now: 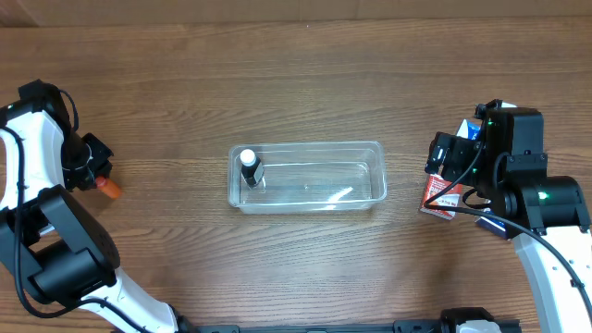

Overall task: Pack container
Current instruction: 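Move the left gripper to the orange tube and grasp it, then place the orange tube into the container beside the bottle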

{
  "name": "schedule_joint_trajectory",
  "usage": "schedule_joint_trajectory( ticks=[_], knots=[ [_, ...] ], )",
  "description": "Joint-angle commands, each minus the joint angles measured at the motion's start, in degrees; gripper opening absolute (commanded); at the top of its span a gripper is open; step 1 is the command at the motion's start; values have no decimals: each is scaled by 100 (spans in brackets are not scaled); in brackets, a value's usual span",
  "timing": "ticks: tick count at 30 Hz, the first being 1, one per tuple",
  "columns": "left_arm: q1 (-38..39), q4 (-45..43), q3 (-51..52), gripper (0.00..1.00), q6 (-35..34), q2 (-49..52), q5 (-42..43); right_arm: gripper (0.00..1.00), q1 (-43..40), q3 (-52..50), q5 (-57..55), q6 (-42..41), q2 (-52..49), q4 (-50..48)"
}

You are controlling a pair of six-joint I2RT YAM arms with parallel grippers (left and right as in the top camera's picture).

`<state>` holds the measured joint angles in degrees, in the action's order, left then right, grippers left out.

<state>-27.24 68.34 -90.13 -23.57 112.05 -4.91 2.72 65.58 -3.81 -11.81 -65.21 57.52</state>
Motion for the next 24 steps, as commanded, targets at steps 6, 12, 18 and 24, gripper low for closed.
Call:
schedule_joint_trajectory(
  ticks=[6,12,18,24],
  knots=[
    [501,831,-1080,4,155,-925,634,100,-22,157,4,-20,-2,-35],
    [2409,1399,-1320,4,177,-2391,881,100,-22,157,4,-22,-2,-35],
    [4245,1698,-1137,4,-120,-2389,855,100,-22,157,7,-22,-2,-33],
    [4977,979,98,4,-752,-2243,647,100,-22,157,7,-22,-2,-15]
  ],
)
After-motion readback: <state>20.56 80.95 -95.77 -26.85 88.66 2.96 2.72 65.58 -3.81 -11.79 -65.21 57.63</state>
